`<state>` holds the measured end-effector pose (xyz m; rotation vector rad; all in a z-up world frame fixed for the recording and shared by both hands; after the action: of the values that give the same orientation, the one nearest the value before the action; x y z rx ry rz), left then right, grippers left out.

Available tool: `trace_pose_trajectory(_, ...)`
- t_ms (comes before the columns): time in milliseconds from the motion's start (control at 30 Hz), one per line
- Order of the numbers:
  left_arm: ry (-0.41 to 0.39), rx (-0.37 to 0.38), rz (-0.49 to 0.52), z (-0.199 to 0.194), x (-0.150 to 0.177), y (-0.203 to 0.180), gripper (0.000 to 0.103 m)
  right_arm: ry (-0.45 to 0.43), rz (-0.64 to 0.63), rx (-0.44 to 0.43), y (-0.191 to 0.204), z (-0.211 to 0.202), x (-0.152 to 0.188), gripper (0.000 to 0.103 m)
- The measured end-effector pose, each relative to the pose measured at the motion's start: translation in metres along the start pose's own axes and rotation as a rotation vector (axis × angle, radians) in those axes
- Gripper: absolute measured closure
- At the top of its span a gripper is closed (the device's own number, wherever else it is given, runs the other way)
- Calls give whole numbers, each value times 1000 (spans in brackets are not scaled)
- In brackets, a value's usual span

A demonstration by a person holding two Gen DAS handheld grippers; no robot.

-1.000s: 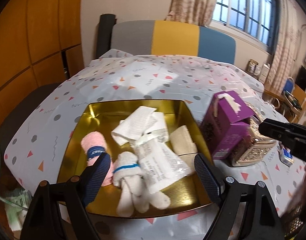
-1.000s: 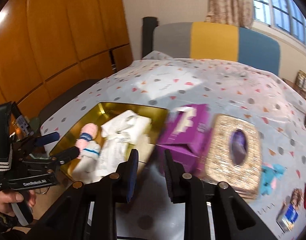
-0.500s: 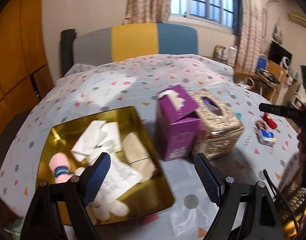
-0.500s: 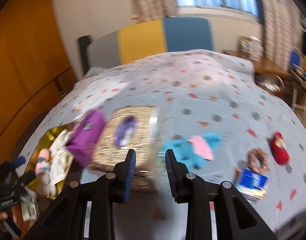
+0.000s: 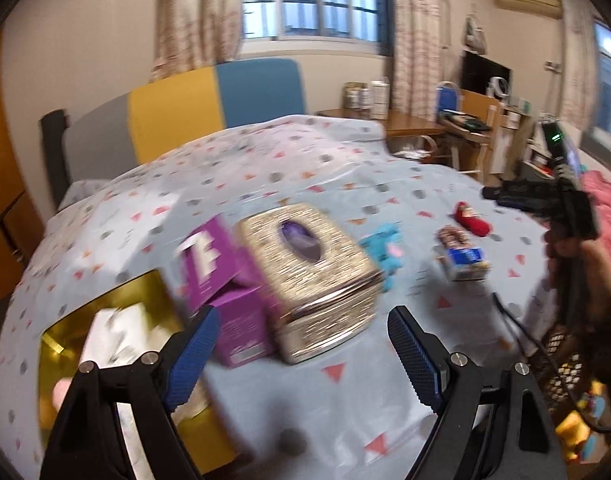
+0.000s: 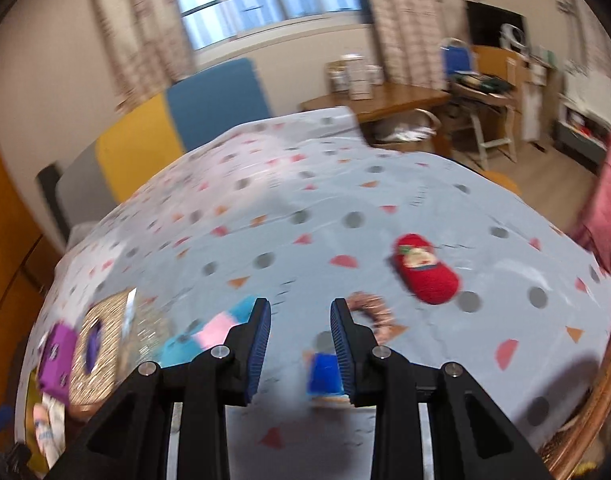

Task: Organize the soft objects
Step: 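Move the left tool to the blue plush toy while the right tool moves to the brown scrunchie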

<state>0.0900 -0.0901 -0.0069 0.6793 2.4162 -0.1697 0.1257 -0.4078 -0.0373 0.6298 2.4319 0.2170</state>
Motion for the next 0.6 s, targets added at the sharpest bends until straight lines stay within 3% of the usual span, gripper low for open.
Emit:
trace_pose_trajectory(167,-8,120,108,5,-39,-50,17,-33,137,31,-43,8,-7,72)
trace_pose_trajectory(267,5,156,183,18,-62,-82,18,-43,196,15,-55,6,-7,72)
trace_pose_trajectory(333,30,164,231,32,-76,-102,23,-78,202,9,-57,0,-9,72)
trace_pose_trajectory(500,234,175,269,97,-100,-138,28,-134,220,-31,-58,-13,-13,71)
trace_pose_trajectory(600,335,96,272,142,-106,-147,28,-172,247,-67,-64,-22,-15,71)
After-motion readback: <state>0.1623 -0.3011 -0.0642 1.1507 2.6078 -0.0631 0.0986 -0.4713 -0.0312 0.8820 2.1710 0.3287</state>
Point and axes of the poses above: each gripper's, at about its wrist camera, not at the fingertips, and z roughly the way its jaws point, y to its left, x to its underside, the point moved 9 cm from there along z, roughly the way its jaws point, and after that the axes turned 14 degrees about y, right-handed, at the moved point
